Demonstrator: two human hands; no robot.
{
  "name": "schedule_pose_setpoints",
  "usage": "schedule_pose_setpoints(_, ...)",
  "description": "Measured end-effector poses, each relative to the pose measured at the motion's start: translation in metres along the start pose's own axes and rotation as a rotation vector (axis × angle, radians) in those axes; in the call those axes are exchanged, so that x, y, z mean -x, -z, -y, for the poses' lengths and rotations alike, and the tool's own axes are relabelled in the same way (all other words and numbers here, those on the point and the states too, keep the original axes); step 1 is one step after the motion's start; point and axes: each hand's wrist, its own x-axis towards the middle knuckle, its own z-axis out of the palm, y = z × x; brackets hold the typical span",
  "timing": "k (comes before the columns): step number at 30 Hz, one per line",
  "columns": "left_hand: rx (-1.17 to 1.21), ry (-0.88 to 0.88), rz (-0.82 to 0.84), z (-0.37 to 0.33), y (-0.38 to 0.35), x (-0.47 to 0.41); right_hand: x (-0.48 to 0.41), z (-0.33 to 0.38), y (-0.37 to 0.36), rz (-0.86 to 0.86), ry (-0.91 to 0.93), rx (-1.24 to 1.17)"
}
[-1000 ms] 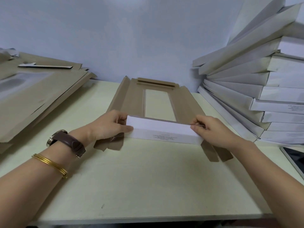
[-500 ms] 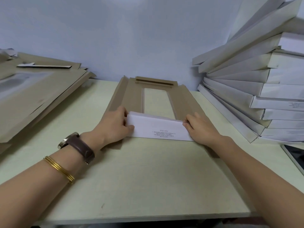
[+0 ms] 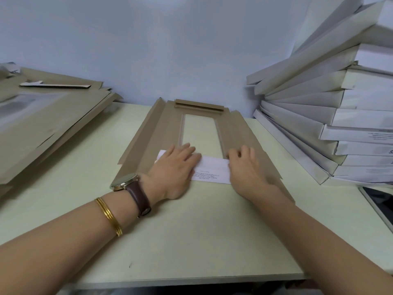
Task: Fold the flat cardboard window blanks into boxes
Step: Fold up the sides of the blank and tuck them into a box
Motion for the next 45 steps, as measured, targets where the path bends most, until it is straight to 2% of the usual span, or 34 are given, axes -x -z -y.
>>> schedule_pose_setpoints(5, 0.106, 0.072, 0.178, -0.003, -0.007, -0.008, 0.012, 0.039, 0.003, -0.046, 0.107, -0.229)
schedule_pose_setpoints(10, 0.145, 0.078, 0.271, -0.003, -0.008, -0.009, 0.017, 0.067, 0.005, 0.282, 0.179, -0.472)
schedule_pose_setpoints(13, 0.104, 0.080, 0.303, -0.005, -0.008, -0.008, 0.016, 0.067, 0.005, 0.359, 0.204, -0.438)
schedule_pose_setpoints(17, 0.112, 0.090, 0.327, -0.006, -0.006, -0.007, 0.016, 0.065, 0.005, 0.453, 0.148, -0.522)
schedule_pose_setpoints(26, 0.162, 0.170, 0.434, 0.009, -0.003, -0.005, 0.019, 0.043, 0.001, 0.501, 0.207, -0.329)
schedule_pose_setpoints(45, 0.187, 0.339, 0.407, 0.026, 0.001, 0.019, 0.038, -0.024, 0.011, 0.487, 0.034, -0.234)
